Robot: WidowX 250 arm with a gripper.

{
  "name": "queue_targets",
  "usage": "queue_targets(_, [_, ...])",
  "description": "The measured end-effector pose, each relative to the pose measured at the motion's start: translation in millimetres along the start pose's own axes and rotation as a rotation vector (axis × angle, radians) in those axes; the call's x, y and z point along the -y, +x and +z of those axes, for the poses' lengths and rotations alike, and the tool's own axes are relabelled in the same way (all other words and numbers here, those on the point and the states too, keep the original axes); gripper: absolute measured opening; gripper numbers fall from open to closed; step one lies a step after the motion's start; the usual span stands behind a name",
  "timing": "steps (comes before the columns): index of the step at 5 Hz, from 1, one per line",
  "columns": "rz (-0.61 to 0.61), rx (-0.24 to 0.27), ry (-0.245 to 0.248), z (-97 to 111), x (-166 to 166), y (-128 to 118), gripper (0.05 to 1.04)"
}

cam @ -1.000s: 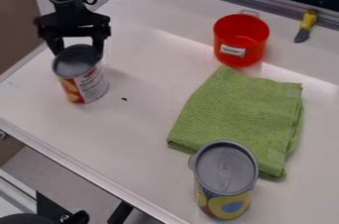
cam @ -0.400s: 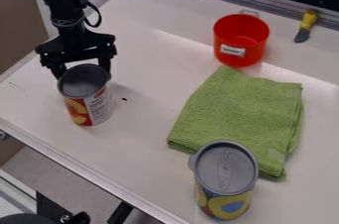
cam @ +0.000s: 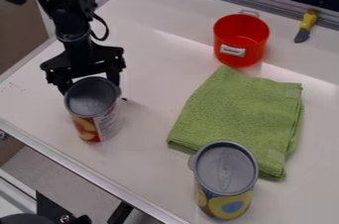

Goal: The robot arm grabbed the can and moved it to the edge of the table.

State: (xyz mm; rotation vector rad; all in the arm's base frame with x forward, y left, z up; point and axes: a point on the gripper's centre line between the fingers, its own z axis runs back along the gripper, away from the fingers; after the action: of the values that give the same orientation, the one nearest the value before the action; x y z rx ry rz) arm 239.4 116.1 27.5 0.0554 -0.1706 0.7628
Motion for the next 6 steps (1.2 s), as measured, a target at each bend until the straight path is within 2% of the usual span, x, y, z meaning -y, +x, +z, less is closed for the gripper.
queue_targets(1, [-0.024,0.014,0.006,2,6,-16,0.999])
queue_targets(3, [-0.03,0.0,-0.003,3,13,-34,0.999])
queue_targets(4, [-0.023,0.001,-0.017,4,16,-33,0.999])
queue_targets(5, [-0.014,0.035,-0.05,10,19,-17,0.998])
queue_targets(6, [-0.018,0.114,-0.086,13,22,5,0.999])
